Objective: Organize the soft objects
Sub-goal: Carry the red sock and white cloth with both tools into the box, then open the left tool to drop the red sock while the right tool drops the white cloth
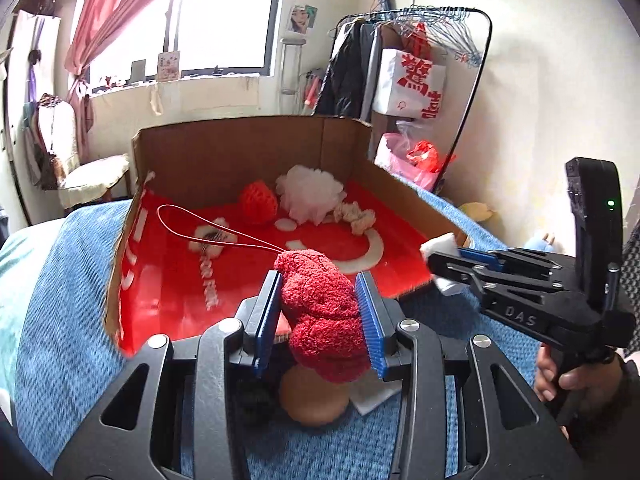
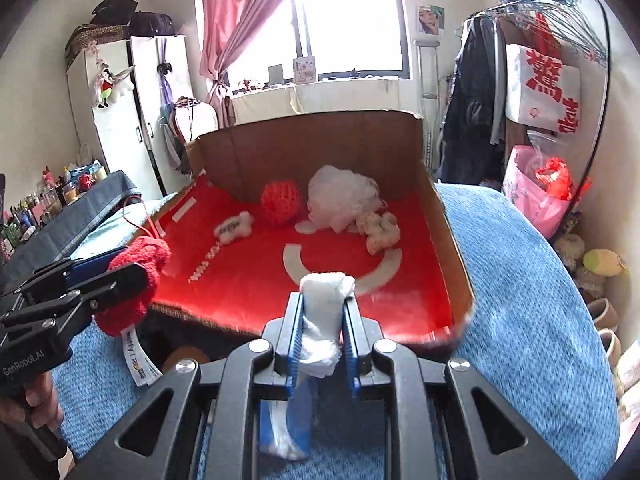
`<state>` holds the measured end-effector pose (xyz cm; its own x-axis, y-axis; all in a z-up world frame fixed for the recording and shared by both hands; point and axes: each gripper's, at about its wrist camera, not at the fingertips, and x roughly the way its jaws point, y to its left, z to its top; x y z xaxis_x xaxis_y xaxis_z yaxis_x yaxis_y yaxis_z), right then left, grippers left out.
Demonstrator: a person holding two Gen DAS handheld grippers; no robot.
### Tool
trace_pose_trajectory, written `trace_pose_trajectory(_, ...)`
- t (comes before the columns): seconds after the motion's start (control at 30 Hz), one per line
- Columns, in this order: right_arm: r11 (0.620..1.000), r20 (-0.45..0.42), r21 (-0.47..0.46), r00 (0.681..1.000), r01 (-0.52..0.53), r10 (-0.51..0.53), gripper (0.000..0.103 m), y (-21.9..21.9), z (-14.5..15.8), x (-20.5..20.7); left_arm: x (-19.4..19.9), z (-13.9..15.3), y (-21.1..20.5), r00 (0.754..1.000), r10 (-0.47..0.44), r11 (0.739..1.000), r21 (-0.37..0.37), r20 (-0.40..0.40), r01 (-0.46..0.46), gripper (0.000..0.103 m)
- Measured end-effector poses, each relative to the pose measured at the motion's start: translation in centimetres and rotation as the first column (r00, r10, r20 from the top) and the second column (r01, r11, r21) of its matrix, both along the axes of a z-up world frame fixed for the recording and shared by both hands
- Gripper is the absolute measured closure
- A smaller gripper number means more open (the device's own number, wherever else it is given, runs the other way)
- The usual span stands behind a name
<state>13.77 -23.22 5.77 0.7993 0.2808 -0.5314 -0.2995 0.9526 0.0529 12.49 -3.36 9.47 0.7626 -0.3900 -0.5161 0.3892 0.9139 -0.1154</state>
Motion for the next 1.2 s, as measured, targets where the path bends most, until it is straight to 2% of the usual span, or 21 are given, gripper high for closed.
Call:
trace_pose_trajectory(0.27, 0.996, -0.127, -0.002, 0.988, -0.092, 0.091, 0.082, 2.2, 1.3, 8.6, 8.2, 0.7, -1.3, 0.992, -0.093, 0.995, 0.016, -0.089, 0.095, 0.067)
trace_pose_trajectory(0.33, 0.995, -0.173, 0.007, 0.98, -0.103, 0.102, 0.082, 2.6, 1.1, 10.8, 10.2, 0.3, -1.6, 0.989, -0.089, 0.995, 0.041, -0.118, 0.094, 0.067)
trace_pose_trajectory(0.4, 0.993, -0.22, 0.02, 0.968, -0.115, 0.116, 0.082, 3.0, 0.8, 12.5, 12.1, -0.4, -1.8, 0.98, -0.1, 0.994, 0.034, -0.173, 0.108, 0.067)
trace_pose_trajectory(0.53, 0.993, -0.287, -0.016, 0.952, -0.116, 0.107, 0.082, 3.7, -0.1, 15.4, 15.3, -2.3, -2.0, 0.958, -0.097, 0.993, 0.034, -0.27, 0.11, 0.067)
trace_pose_trajectory(0.63, 0.992, -0.323, -0.036, 0.94, -0.123, 0.105, 0.082, 4.1, -0.8, 16.6, 17.0, -3.8, -2.2, 0.945, -0.086, 0.993, 0.054, -0.316, 0.108, 0.067)
trace_pose_trajectory(0.8, 0.988, -0.368, -0.059, 0.923, -0.142, 0.11, 0.082, 4.7, -1.8, 17.7, 18.5, -5.2, -2.6, 0.937, -0.071, 0.991, 0.083, -0.343, 0.105, 0.067)
trace_pose_trajectory(0.87, 0.987, -0.385, -0.075, 0.917, -0.144, 0.104, 0.082, 4.8, -2.2, 18.3, 18.7, -5.4, -2.7, 0.929, -0.075, 0.991, 0.073, -0.362, 0.108, 0.067)
trace_pose_trajectory(1.0, 0.985, -0.409, -0.088, 0.907, -0.15, 0.102, 0.081, 4.9, -2.7, 19.0, 19.2, -5.4, -3.2, 0.932, -0.059, 0.987, 0.118, -0.358, 0.108, 0.067)
trace_pose_trajectory(1.2, 0.983, -0.432, -0.097, 0.897, -0.154, 0.098, 0.08, 5.0, -3.1, 19.3, 20.2, -6.2, -3.4, 0.919, -0.048, 0.987, 0.124, -0.392, 0.105, 0.067)
